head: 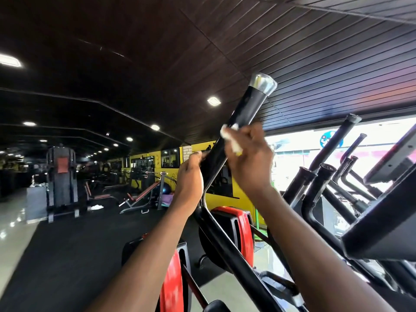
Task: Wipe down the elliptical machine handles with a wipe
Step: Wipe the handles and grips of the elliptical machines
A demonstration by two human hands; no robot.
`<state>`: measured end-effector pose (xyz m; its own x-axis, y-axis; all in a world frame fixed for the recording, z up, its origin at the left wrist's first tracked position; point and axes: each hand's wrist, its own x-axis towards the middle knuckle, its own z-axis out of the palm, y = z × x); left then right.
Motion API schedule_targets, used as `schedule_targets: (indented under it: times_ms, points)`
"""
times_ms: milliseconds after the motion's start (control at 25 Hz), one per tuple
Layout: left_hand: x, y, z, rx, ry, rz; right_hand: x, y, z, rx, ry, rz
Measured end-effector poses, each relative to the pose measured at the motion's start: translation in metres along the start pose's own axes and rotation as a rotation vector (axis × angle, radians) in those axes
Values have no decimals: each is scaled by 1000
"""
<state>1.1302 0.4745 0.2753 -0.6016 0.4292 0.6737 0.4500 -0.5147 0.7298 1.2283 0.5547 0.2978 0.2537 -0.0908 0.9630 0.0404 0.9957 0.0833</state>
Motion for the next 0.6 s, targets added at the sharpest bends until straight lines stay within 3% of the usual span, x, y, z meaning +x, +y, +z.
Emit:
schedule_targets:
  times_ms: [80, 200, 280, 400, 480, 600]
  points:
    - [-2, 10, 6, -9, 6, 5, 13, -4, 0, 16, 68, 80]
    - [0, 23, 12, -1, -2, 17, -28, -7, 5, -79, -196, -153]
    - [3, 30, 16, -38, -15, 23, -27, 2, -5, -24, -261, -186]
    - [7, 34, 24, 34, -35, 24, 28, 12, -20, 109, 95, 58]
    - [7, 41, 31, 34, -52, 32, 40, 7, -18, 158, 188, 136]
    - [9, 56, 38, -31, -28, 42, -6, 7, -6, 132, -77, 6]
